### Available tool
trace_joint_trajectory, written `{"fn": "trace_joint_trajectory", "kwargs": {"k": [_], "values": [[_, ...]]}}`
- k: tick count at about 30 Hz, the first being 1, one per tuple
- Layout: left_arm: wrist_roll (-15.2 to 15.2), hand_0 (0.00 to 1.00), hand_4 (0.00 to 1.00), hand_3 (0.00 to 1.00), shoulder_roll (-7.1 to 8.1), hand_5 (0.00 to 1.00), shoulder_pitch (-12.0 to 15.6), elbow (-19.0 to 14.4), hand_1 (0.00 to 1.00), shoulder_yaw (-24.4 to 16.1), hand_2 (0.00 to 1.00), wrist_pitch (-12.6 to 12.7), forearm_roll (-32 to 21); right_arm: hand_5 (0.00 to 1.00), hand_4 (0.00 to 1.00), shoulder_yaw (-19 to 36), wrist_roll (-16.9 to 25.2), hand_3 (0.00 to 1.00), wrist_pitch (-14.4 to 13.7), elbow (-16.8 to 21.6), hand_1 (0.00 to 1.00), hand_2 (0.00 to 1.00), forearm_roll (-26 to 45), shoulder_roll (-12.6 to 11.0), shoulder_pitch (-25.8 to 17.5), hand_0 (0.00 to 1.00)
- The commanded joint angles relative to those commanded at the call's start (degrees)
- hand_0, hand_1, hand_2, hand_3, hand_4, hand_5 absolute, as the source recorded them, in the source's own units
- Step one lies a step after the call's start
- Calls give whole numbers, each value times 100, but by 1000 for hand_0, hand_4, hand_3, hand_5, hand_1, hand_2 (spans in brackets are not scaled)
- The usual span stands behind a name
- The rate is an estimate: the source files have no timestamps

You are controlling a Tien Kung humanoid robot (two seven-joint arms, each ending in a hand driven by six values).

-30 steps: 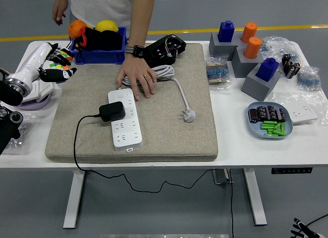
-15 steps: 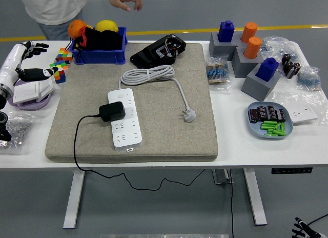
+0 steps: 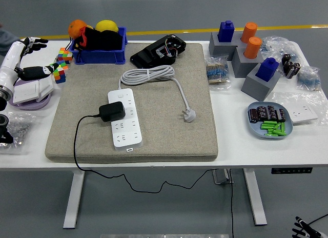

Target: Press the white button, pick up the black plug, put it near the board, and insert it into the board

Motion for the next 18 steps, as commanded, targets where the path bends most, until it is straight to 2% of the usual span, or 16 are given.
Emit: {"fn": "trace_joint_trajectory", "kwargs": {"k": [18], "values": [[35,810,774,665,-13,2,164,-99,770,-113,693,-71,-21,539,735,-54,-22,637,20,8,677,669,24,-2,-18,790]]}}
